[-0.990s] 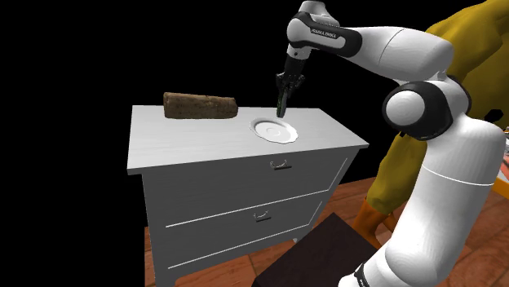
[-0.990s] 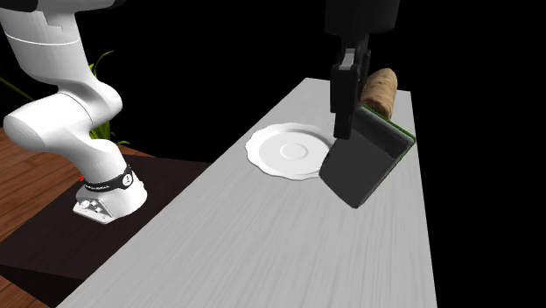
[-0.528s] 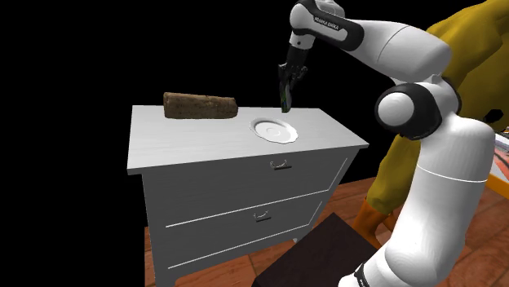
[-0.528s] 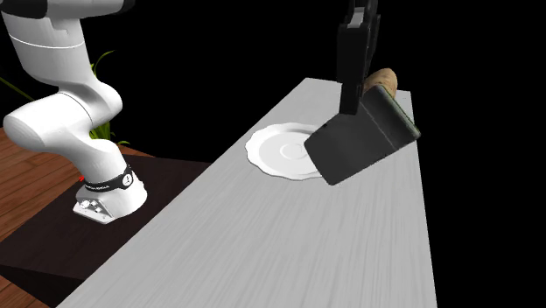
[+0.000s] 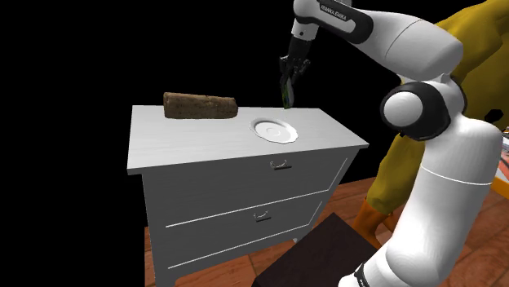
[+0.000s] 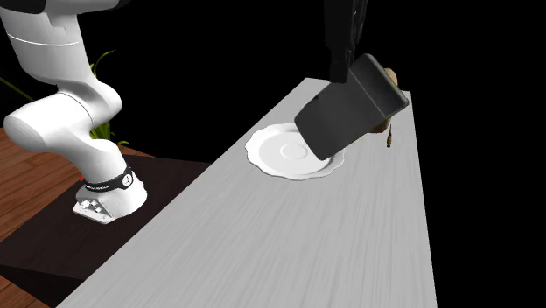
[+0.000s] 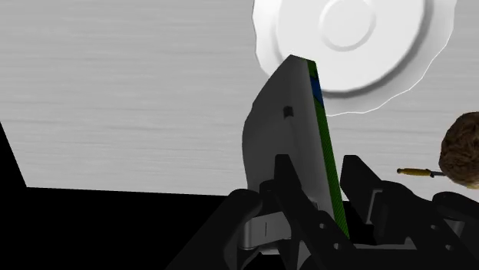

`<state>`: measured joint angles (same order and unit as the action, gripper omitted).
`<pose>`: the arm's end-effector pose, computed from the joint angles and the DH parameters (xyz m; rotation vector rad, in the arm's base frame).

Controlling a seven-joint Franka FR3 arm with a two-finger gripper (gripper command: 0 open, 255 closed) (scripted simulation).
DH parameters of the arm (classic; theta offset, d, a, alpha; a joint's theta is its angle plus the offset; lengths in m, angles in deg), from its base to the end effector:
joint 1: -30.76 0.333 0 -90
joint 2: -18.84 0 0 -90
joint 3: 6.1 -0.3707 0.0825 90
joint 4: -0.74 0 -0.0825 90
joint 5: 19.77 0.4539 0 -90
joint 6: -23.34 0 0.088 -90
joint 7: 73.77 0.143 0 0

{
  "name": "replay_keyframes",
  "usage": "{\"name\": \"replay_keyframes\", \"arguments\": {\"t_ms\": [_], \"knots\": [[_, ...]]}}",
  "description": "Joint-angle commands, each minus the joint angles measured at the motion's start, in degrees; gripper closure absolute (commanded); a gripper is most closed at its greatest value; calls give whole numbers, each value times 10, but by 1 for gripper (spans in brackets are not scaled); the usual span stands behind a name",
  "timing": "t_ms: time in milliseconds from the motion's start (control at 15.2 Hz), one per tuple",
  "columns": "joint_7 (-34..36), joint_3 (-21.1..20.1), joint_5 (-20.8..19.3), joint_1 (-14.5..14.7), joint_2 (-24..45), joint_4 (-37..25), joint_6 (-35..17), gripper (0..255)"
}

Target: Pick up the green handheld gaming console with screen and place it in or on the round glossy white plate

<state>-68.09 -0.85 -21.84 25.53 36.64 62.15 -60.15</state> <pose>0.7096 -0.1234 0.6917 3.0424 -0.4320 0.1129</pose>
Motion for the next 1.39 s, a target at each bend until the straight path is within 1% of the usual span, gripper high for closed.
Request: {"name": "replay_keyframes", "arguments": {"t_ms": [0,264,594,1320], "knots": [[15,-4,-6,13,-41,43,-2,255],[54,-19,-17,40,-115,124,-6,255],[103,-43,-24,67,-187,189,4,255],[110,-43,-24,66,-223,321,-91,255]]}}
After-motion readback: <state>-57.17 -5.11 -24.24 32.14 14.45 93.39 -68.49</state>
